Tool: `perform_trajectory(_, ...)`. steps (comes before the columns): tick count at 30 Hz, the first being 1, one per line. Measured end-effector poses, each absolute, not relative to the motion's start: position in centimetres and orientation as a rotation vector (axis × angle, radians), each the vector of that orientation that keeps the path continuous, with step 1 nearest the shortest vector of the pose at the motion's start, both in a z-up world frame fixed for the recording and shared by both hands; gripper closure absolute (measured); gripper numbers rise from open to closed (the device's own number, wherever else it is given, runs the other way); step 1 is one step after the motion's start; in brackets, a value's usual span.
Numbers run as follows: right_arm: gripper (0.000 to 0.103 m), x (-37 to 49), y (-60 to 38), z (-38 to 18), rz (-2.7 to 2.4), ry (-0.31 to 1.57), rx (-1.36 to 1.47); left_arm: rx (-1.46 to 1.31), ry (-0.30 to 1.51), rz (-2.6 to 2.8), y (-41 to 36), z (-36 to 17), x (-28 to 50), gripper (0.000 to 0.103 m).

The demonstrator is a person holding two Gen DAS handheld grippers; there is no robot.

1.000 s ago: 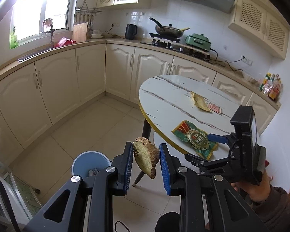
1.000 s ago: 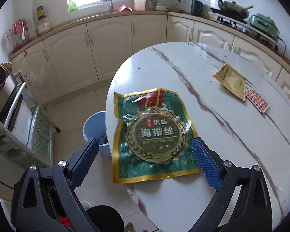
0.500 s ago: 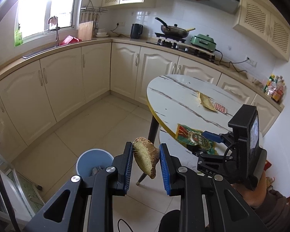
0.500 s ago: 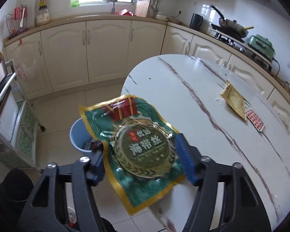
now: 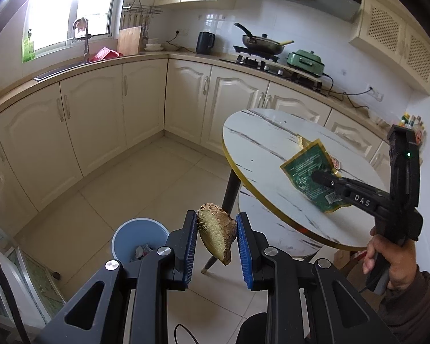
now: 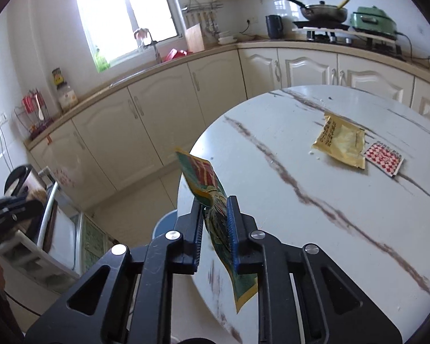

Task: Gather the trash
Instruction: 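Carry the ginger and seaweed bag over the blue bucket and open both grippers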

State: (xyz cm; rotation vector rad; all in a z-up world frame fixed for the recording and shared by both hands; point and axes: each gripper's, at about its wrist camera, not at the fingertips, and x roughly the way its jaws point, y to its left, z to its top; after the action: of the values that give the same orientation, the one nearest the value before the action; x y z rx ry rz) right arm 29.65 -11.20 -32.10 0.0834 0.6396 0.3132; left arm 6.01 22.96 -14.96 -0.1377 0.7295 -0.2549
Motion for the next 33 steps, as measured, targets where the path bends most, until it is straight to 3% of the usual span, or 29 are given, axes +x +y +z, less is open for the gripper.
perform_trajectory(3, 0.096, 30.5, -11.0, -31.2, 0.336, 0.624, 0.105, -0.153, 0.74, -0.25, 23.7, -15.6, 7.3, 0.08)
perform_trajectory(15, 0.096, 36.8, 0.9, -31.8, 0.584, 0.64, 0.073, -0.213, 0.824, -0.158, 29.5, -20.6, 15.8, 0.08)
perform_trajectory(30, 0.095, 52.4, 17.0, -49.8, 0.685, 0.934, -0.071, -0.26, 1.035, -0.094, 35.5, -35.2, 36.0, 0.079)
perform_trajectory(33, 0.089, 53.8, 17.2, -51.8, 0.662, 0.968, -0.071, -0.251, 1.051, -0.074, 35.8, -37.8, 39.2, 0.078)
